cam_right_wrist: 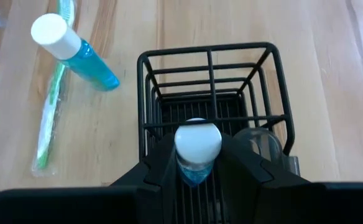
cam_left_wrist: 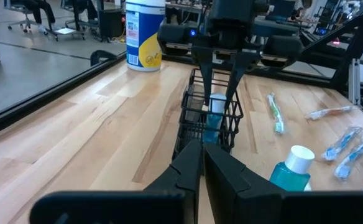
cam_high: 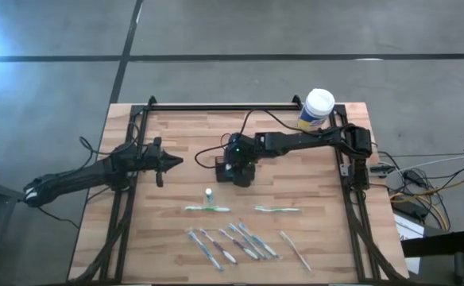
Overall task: Pick & Place toothbrushing station
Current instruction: Put the right mouthwash into the wire organizer
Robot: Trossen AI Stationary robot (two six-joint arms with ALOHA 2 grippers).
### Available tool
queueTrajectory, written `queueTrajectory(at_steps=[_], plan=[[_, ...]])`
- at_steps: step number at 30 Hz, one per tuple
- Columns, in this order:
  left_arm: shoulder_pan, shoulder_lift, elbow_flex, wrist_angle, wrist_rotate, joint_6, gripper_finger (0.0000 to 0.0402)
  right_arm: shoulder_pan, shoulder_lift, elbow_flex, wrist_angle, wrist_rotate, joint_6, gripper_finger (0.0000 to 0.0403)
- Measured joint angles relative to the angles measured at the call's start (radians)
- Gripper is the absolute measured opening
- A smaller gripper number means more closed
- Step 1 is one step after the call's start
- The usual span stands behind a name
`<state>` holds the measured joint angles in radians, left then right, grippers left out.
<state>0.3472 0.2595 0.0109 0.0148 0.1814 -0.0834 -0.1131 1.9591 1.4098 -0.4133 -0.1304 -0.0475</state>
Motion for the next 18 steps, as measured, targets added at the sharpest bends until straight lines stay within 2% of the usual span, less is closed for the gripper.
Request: queueTrajectory(at_steps=[18], plan=[[0.000,0.012,0.000,0.000,0.000,0.000,0.0026,0.003,-0.008,0.002,-0.020,0.000,0.055,0.0112]])
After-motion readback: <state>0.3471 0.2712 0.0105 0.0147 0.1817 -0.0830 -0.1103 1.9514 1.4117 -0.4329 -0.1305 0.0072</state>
